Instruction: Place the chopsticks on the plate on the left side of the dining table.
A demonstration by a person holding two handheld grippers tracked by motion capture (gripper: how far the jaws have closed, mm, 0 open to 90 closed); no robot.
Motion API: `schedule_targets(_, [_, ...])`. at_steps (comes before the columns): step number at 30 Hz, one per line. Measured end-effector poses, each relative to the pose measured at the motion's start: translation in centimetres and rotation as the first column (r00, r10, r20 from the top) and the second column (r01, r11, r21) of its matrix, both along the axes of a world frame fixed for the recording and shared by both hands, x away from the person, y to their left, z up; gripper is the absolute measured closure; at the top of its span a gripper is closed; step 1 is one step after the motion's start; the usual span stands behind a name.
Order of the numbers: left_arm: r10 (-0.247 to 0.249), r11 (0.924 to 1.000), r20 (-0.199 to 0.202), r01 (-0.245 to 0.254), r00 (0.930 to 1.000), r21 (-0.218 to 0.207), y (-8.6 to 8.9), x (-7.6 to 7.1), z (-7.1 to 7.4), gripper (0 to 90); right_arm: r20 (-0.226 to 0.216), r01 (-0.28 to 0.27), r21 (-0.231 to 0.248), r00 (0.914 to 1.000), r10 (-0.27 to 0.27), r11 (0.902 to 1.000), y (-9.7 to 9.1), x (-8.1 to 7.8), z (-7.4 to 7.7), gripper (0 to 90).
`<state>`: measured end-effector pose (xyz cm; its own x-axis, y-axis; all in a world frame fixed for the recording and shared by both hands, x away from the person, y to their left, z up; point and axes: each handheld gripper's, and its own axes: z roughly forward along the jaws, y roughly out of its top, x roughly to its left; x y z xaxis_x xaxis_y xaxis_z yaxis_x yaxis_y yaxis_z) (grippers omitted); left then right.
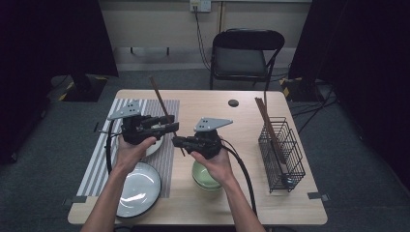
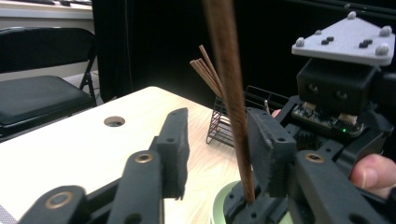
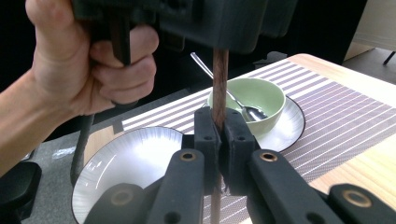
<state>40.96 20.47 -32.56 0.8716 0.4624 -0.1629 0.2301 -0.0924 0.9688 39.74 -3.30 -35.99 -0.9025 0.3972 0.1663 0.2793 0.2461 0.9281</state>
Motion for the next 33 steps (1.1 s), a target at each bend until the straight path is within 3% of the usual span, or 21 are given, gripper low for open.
schedule_targets(1, [0.0, 1.0, 0.0, 0.0, 1.0, 0.0, 0.0, 0.0, 0.0, 57.8, 0.0, 0.0, 0.0, 1.0, 0.0, 1.0, 0.0, 0.0, 0.0, 86.2])
schedule_targets(2, [-0.012, 0.9995, -0.001, 0.012, 0.9999, -0.028, 0.2, 0.0, 0.3, 57.3, -0.003, 0.0, 0.0, 1.0, 0.0, 1.0, 0.0, 0.1, -0.1, 86.2])
schedule_targets(5, [-0.006, 0.9997, 0.006, 0.006, 1.0, -0.024, 0.5, 0.2, 0.6, 55.7, -0.004, -0.01, 0.003, 0.9999, 0.01, 0.9999, 0.1, 0.0, -0.2, 86.2])
schedule_targets(8, [0.027, 0.9996, -0.004, -0.027, 0.9996, -0.007, 1.0, 0.4, 0.5, 48.2, 0.001, -0.011, 0.0, 0.9999, 0.011, 0.9999, 0.2, -0.2, -0.1, 86.2])
schedule_targets(12, [0.052, 0.9985, 0.005, -0.052, 0.9986, 0.018, 1.2, 0.4, 0.5, 46.8, 0.0, 0.002, -0.009, 1.0, -0.002, 1.0, 0.1, -0.3, -0.1, 86.2])
schedule_targets(16, [0.063, 0.998, -0.004, -0.063, 0.998, -0.003, 1.6, 0.5, 0.3, 45.7, 0.005, 0.009, -0.002, 0.9999, -0.009, 1.0, 0.1, -0.3, 0.2, 86.1])
schedule_targets(22, [0.072, 0.9974, -0.022, -0.072, 0.9971, 0.004, 2.0, 0.7, 0.0, 44.2, 0.008, 0.007, -0.012, 0.9999, -0.007, 0.9999, -0.2, -0.3, 0.6, 85.9])
schedule_targets(33, [0.076, 0.997, -0.015, -0.076, 0.997, -0.011, 1.8, 0.5, 0.1, 43.8, 0.028, 0.008, -0.012, 0.9996, -0.008, 0.9999, -0.7, -0.4, 1.2, 85.9])
